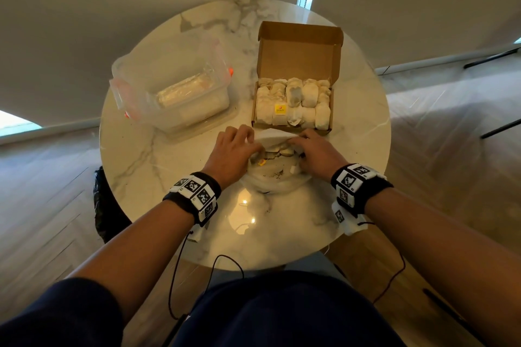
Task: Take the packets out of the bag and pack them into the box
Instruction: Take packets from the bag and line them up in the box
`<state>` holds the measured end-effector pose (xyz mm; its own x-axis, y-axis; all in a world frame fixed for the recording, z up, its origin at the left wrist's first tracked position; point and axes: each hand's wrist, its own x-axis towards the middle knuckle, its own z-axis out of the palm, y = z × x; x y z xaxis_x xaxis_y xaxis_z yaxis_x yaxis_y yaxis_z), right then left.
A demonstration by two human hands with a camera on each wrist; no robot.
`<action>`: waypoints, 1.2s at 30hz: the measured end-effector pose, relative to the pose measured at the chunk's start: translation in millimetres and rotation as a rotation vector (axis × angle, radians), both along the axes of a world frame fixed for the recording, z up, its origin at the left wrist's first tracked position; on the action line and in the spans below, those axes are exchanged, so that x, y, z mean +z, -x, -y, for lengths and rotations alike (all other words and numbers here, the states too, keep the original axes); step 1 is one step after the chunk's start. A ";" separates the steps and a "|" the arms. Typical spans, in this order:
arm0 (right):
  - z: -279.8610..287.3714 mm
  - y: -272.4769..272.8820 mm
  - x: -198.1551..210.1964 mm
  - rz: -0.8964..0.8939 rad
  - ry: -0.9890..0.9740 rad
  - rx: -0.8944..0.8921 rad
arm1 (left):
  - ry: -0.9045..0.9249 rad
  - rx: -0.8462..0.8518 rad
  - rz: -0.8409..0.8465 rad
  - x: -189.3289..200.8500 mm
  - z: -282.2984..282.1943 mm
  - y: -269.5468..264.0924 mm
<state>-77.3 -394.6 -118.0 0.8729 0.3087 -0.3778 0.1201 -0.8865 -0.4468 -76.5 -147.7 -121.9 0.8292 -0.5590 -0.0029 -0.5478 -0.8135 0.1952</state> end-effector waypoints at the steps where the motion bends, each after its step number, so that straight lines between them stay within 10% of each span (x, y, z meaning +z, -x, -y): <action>1: -0.1 -0.2 -0.4 -0.010 -0.007 0.011 | -0.078 -0.027 0.033 -0.9 1.7 -0.6; 15: -0.5 -6.0 -8.7 0.046 -0.050 0.170 | 0.110 0.113 -0.595 -0.1 15.5 -22.7; 23: 6.3 -0.5 -15.0 0.103 0.147 0.180 | -0.153 0.087 -0.050 -7.5 7.2 -11.9; 28: 0.9 1.1 -5.7 0.199 0.055 0.085 | 0.057 -0.024 -0.113 -2.4 12.6 -9.4; 36: -8.8 9.1 -8.5 0.030 -0.106 0.107 | -0.167 0.136 -0.231 -13.6 26.8 4.3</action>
<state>-86.4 -385.8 -126.4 0.8435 0.4369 -0.3126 0.2257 -0.8163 -0.5317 -80.8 -174.5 -135.4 0.8630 -0.4190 -0.2822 -0.3884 -0.9076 0.1596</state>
